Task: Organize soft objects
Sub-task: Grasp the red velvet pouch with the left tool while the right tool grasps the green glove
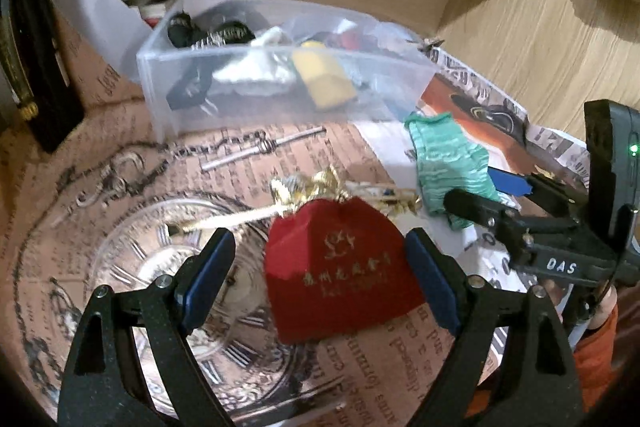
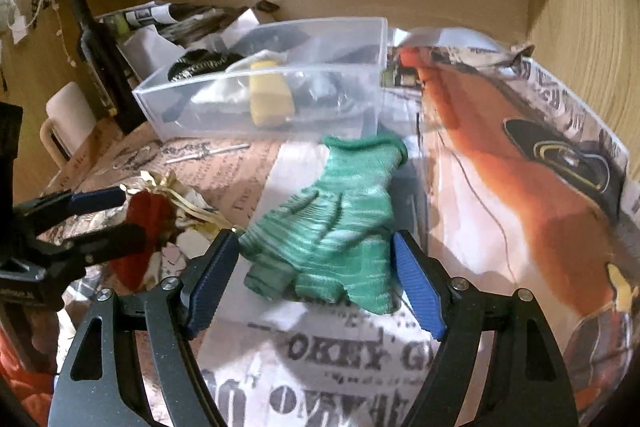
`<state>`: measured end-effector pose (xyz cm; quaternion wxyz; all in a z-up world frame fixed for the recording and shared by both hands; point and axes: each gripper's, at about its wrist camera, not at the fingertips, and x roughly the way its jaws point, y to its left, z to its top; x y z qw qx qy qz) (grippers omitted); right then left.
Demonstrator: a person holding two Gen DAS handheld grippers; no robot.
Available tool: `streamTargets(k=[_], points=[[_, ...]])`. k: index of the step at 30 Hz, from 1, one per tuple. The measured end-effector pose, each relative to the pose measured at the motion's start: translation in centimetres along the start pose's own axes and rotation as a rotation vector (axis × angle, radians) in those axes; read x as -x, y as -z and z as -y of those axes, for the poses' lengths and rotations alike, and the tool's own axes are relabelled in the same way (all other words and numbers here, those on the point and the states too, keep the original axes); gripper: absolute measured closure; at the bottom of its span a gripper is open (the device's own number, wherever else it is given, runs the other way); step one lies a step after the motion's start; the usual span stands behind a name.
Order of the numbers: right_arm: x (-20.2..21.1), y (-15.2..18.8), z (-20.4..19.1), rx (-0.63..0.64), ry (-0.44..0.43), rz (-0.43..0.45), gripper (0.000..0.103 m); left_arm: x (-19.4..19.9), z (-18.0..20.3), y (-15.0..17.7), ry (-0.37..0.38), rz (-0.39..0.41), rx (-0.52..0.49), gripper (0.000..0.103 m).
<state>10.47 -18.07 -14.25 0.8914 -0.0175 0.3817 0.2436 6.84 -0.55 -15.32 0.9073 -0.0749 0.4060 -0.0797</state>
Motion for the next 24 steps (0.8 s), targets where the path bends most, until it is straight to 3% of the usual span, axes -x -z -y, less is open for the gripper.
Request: streamTargets(k=[4, 14, 16, 24], points=[[0.2, 0.1, 0.1, 0.001, 0.005, 0.013, 0.053, -0.4, -0.4, 0.2, 0.040, -0.006, 0.024, 0.029], [1.9, -0.2, -0.1, 0.018, 0.006, 0.086, 0.077, 0.8, -0.7, 0.3, 0.079, 0.015, 0.022, 0.066], [2.3, -0.5, -0.1, 0.021, 0.002, 0.099, 0.084, 1.3, -0.8, 0.1, 0.073, 0.032, 0.021, 0.068], [4.0, -1.7, -0.5, 0.048, -0.001, 0.182, 0.087, 3.9, -1.0, -1.6, 0.039, 0.128, 0.007, 0.070]])
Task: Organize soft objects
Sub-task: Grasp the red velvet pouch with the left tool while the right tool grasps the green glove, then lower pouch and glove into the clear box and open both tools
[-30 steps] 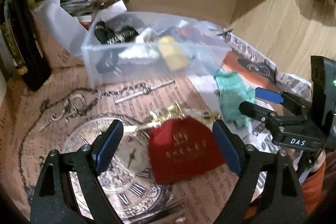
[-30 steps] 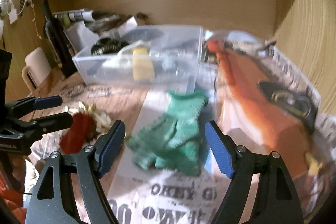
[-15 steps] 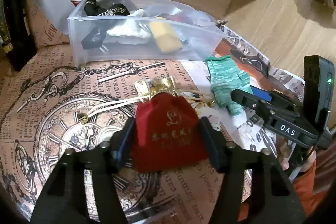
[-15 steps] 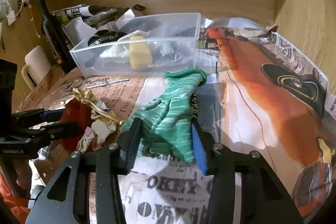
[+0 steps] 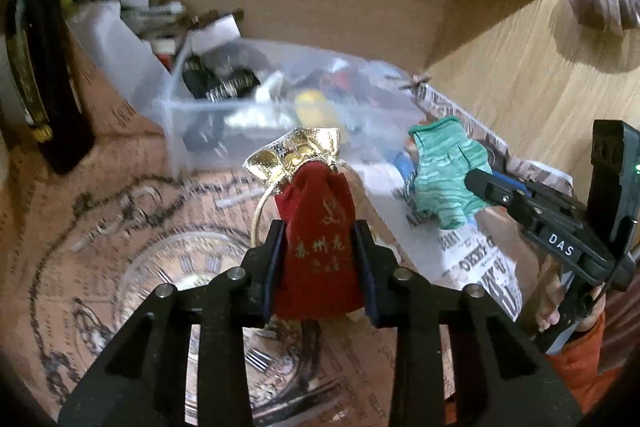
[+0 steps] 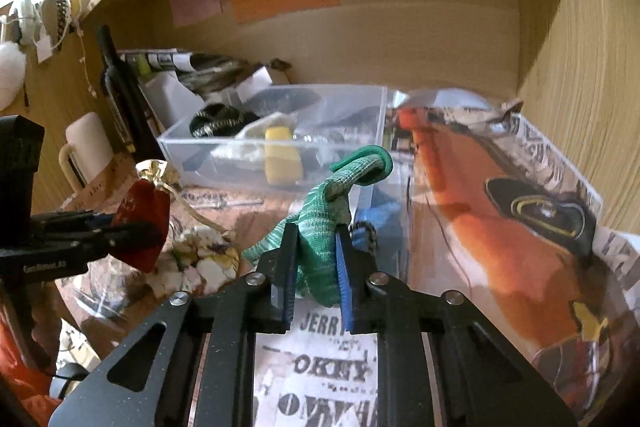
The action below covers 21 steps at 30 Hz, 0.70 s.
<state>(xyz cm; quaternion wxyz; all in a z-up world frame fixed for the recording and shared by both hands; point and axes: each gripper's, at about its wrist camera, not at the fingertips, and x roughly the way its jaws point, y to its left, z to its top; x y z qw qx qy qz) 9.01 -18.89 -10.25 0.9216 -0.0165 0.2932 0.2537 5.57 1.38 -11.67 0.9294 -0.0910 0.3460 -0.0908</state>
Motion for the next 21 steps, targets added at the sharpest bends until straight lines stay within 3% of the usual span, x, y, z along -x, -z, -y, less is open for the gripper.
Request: streamTargets(k=[13, 21], points=[[1.3, -5.3, -0.1, 0.030, -0.003, 0.171, 0.087, 1.7, -0.4, -6.1, -0.064, 0.164, -0.032, 0.070], [-0.3, -8.5, -0.5, 0.072, -0.001, 0.217, 0.087, 0.9, -0.4, -10.0, -0.108, 0.219, -0.047, 0.070]])
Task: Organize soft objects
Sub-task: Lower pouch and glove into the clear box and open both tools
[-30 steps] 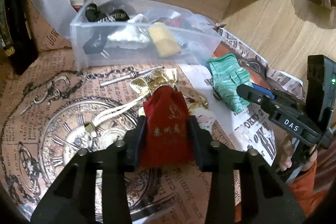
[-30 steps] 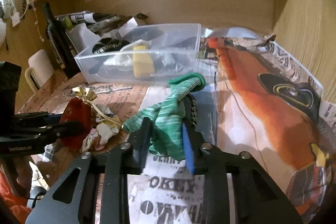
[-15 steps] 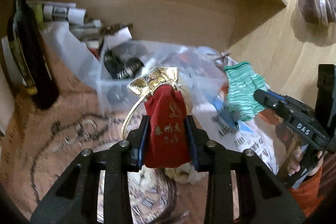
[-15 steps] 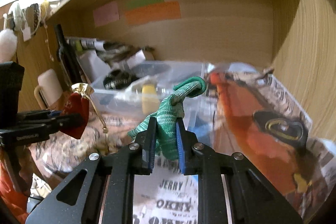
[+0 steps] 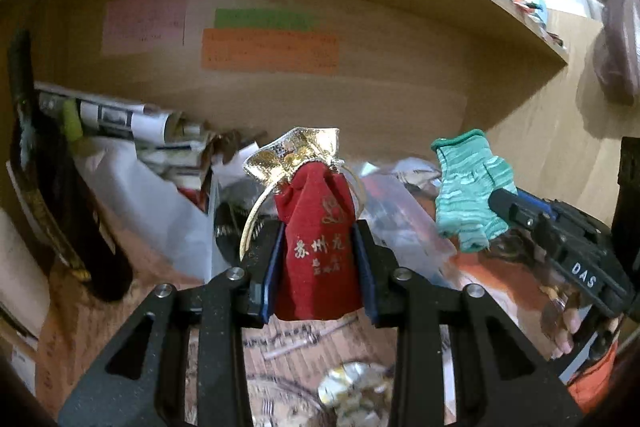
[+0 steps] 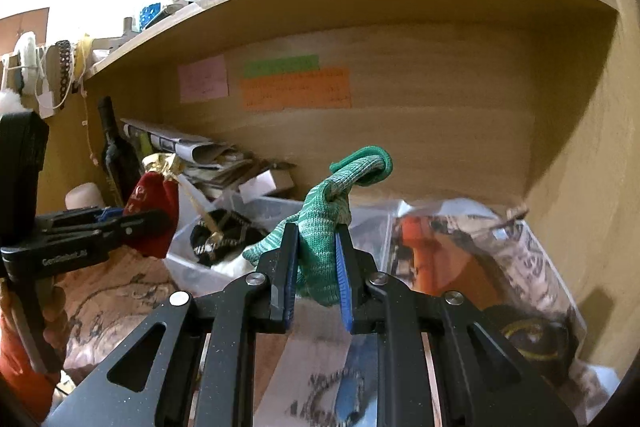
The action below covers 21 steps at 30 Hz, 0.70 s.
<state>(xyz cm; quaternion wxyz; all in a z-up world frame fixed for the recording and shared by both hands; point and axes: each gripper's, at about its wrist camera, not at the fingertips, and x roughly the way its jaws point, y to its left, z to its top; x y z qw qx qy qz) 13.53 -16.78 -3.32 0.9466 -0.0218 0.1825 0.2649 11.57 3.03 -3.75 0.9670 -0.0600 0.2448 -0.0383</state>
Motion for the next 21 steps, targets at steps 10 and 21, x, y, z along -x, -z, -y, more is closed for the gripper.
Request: streamTargets(k=[10, 21], points=[[-4.3, -1.0, -0.1, 0.059, 0.002, -0.043, 0.087, -5.1, -0.4, -2.4, -0.013, -0.062, 0.010, 0.070], [-9.8, 0.8, 0.4, 0.104, 0.045, -0.187, 0.087, -11.7, -0.3, -1.5, -0.019, -0.204, -0.001, 0.070]])
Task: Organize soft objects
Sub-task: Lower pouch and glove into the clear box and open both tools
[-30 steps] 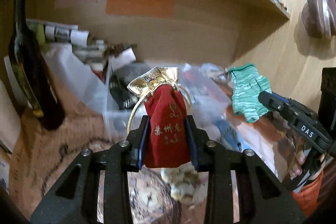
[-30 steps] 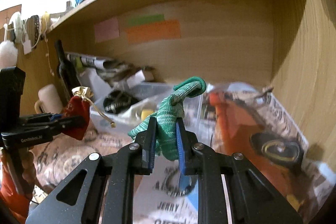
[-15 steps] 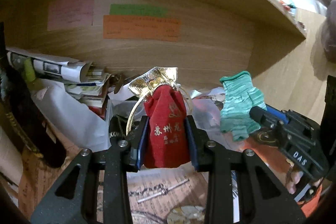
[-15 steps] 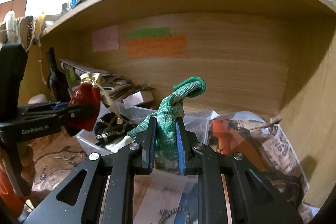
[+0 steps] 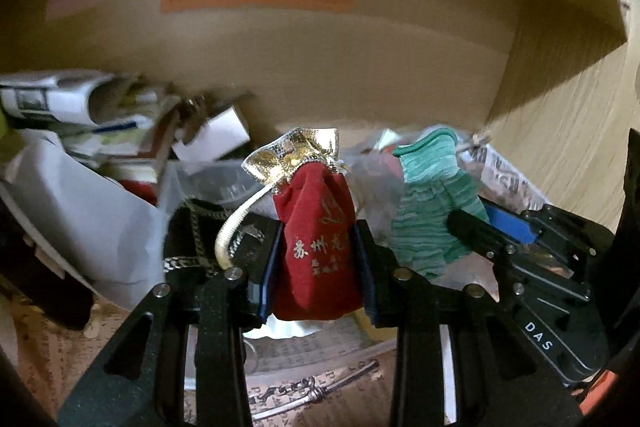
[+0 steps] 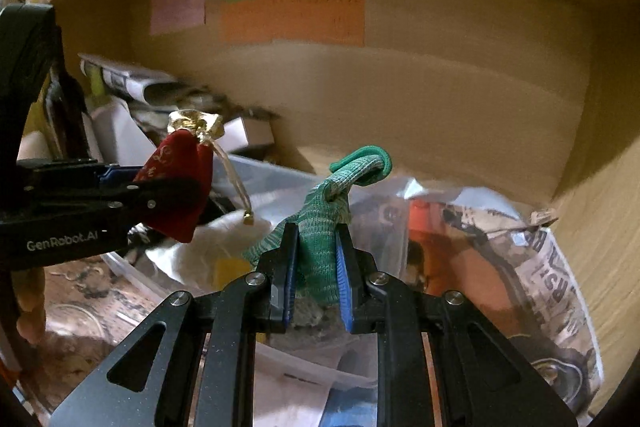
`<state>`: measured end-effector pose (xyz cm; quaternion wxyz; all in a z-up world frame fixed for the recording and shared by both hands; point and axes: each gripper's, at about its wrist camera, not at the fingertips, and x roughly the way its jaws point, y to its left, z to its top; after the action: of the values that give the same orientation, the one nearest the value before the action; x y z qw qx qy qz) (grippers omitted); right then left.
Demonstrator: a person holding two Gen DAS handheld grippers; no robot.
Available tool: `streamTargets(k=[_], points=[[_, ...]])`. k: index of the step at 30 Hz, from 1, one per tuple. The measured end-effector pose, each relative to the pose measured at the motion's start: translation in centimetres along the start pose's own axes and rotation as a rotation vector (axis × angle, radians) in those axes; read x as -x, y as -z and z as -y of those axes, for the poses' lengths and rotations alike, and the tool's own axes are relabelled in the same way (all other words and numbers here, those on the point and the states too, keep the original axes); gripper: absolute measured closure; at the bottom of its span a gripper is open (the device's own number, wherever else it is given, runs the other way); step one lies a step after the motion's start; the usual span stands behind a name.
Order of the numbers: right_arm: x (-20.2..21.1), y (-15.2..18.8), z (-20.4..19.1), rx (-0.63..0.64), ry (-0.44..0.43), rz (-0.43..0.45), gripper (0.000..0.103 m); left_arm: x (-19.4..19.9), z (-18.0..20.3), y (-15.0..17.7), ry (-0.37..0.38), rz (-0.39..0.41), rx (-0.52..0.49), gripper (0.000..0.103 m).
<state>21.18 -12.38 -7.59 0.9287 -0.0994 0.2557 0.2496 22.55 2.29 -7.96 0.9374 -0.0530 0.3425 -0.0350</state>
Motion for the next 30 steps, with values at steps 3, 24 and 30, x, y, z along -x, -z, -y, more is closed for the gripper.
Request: streamTargets(k=[3, 24, 30], points=[[-0.9, 0.3, -0.1, 0.008, -0.001, -0.037, 0.086, -1.4, 0.0, 0.2, 0.002, -0.035, -0.002, 0.069], [0.5, -0.2, 0.6, -0.013, -0.002, -0.036, 0.037, 2.0, 0.9, 0.8, 0.006, 0.012, -0.023, 0.029], [3.5, -0.4, 0.6, -0.017, -0.019, 0.014, 0.028, 5.5, 1.4, 0.9, 0.006, 0.090, -0.042, 0.014]])
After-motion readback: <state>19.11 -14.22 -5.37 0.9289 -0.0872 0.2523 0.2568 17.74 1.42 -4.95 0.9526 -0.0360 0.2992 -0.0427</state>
